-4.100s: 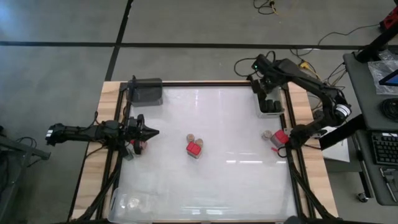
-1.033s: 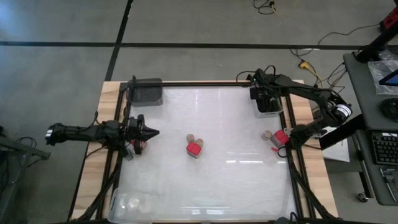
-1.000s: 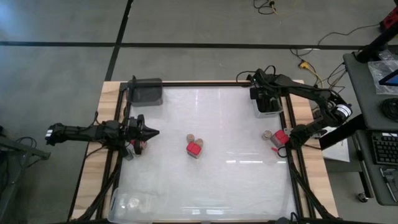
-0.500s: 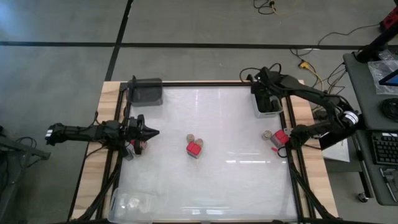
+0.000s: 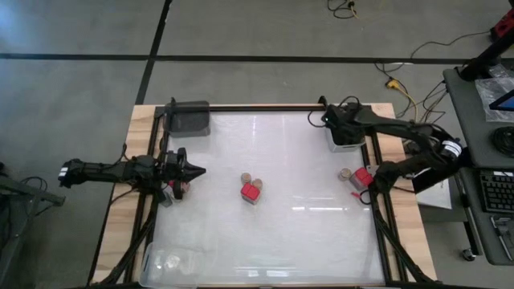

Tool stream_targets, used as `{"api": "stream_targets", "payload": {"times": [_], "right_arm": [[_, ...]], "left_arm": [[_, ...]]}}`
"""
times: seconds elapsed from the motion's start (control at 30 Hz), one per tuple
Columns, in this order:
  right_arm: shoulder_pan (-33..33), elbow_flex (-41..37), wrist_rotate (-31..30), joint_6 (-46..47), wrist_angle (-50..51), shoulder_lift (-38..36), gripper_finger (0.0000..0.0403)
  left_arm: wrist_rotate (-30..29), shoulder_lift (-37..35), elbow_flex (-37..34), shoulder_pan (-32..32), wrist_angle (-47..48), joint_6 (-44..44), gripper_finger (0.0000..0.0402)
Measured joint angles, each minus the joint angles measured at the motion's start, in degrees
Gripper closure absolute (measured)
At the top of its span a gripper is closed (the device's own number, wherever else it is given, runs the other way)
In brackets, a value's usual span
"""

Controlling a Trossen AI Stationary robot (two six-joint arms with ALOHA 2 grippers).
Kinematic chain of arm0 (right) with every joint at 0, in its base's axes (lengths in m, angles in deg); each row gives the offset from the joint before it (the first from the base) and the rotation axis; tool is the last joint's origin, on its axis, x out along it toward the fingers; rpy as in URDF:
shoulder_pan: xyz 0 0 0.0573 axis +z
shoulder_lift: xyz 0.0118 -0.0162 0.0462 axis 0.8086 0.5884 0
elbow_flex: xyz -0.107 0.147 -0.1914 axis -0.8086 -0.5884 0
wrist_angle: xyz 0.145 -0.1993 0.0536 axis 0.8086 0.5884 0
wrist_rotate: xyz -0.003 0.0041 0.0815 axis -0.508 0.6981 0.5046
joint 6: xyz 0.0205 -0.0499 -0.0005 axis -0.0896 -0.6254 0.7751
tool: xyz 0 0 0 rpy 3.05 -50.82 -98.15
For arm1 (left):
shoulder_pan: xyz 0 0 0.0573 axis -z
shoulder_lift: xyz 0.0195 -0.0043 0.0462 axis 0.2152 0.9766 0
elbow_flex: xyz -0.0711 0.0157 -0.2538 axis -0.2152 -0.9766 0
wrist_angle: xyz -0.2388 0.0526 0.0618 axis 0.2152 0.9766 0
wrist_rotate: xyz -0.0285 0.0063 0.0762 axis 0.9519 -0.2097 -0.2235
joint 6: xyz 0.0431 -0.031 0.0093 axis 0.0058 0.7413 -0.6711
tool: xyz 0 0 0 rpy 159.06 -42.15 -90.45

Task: Sort spices by type
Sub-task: Put the black seasoning can into the gray bin

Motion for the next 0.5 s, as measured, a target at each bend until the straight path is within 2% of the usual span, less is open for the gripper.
{"api": "stream_targets", "payload": {"times": [0.2, 0.5], "right_arm": [[-5.25, -1.53, 4.03, -1.63, -0.93, 0.97, 0.0391], [-5.52, -1.48, 4.36, -8.43, -11.58, 2.32, 0.0392]], "left_arm": [[0.0, 0.0, -0.02, 0.0, 0.0, 0.0, 0.0398], [-0.01, 0.0, 0.0, 0.0, 0.0, 0.0, 0.0398]]}}
